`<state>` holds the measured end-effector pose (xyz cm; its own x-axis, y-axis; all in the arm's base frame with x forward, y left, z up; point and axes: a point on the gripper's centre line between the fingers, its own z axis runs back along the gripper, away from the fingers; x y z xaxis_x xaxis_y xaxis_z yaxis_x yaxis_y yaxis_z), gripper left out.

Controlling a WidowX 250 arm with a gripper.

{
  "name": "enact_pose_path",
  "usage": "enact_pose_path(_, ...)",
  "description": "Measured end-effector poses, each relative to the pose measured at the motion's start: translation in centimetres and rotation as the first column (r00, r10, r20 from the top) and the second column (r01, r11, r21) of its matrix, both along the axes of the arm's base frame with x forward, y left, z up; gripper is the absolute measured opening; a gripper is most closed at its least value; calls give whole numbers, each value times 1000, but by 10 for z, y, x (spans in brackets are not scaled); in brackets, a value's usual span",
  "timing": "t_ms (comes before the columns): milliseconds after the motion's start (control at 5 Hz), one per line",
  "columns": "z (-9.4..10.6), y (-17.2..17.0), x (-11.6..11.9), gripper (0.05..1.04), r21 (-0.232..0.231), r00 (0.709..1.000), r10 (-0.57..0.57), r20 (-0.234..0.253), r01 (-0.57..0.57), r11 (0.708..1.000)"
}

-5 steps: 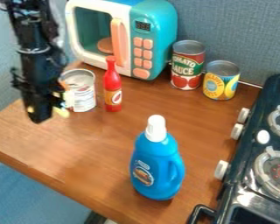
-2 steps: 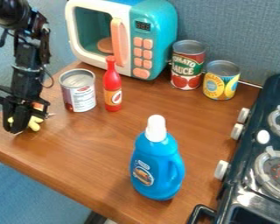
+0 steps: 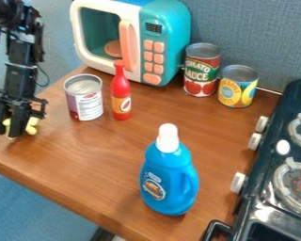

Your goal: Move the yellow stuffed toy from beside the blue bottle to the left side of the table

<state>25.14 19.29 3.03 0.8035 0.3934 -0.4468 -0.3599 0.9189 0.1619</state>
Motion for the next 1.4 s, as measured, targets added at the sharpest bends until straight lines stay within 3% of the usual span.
enact_pose_path(200, 6, -7, -4, 746, -82, 998, 61, 13, -60, 995)
enact_pose_path(400, 42, -19, -10, 991, -87, 993, 58, 107, -48, 995)
enact_pose_path(800, 69, -46, -14, 1001, -90, 984, -21, 179, 37, 995)
enact_pose_path(1000, 82, -98, 10, 1001, -89, 925, -252, 284, 287, 954)
enact_pose_path(1200, 80, -146, 19, 1001, -73, 836, -350, 423, 417, 906)
enact_pose_path(1400, 76, -160, 25, 1001, -43, 808, -364, 463, 431, 902)
